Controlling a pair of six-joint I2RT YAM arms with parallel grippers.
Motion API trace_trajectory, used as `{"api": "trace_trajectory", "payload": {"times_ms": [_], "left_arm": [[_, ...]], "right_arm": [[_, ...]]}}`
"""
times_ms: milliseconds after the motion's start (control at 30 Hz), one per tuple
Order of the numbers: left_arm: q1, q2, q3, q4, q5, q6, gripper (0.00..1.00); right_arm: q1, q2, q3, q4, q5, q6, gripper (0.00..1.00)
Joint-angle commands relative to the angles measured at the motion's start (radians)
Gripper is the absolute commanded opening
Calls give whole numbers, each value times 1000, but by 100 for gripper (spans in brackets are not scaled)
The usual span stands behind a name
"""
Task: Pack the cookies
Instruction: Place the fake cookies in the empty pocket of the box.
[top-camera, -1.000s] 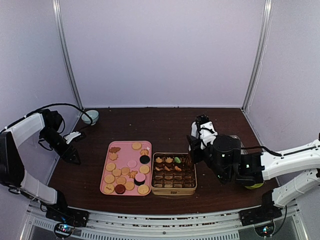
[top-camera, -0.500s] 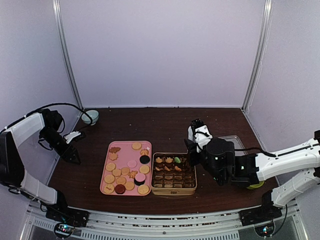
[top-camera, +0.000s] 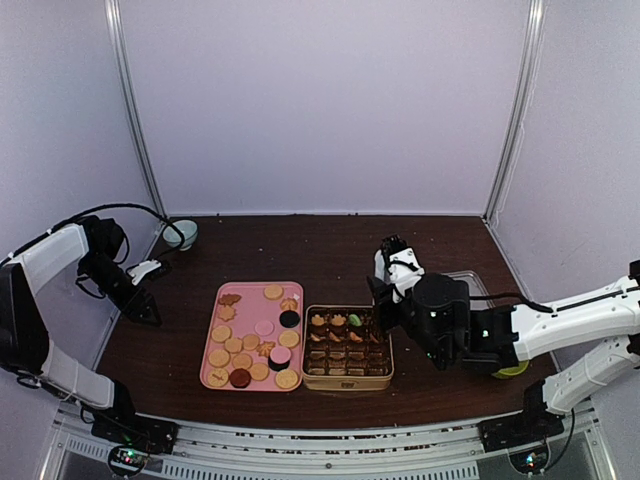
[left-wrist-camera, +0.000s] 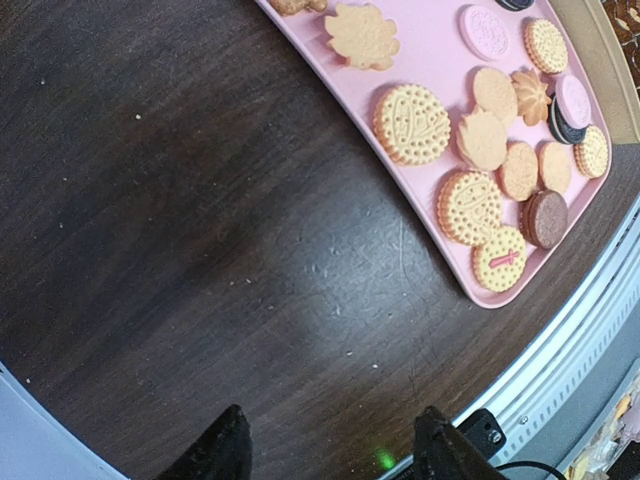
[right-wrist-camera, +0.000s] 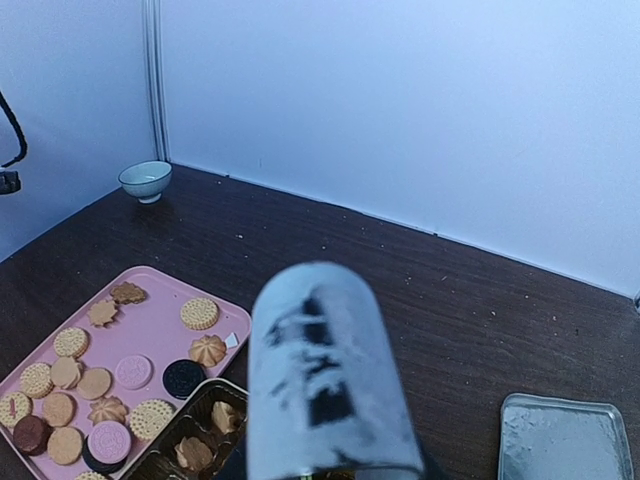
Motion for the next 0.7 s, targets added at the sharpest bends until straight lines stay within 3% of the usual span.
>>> {"api": "trace_trajectory", "payload": {"times_ms": [0, 200, 367, 667], "left_arm": [[8, -5, 21, -2, 22, -2, 57], [8, -6, 18, -2, 21, 0, 57], [8, -12, 17, -2, 20, 0, 57], [9, -32, 11, -11, 17, 3, 57]], "right_arm": [[-3, -25, 32, 3, 3, -7, 31], [-2, -48, 37, 20, -2, -34, 22], [19, -36, 99, 71, -28, -85, 22], [105, 307, 453, 154, -198, -122, 21]]}}
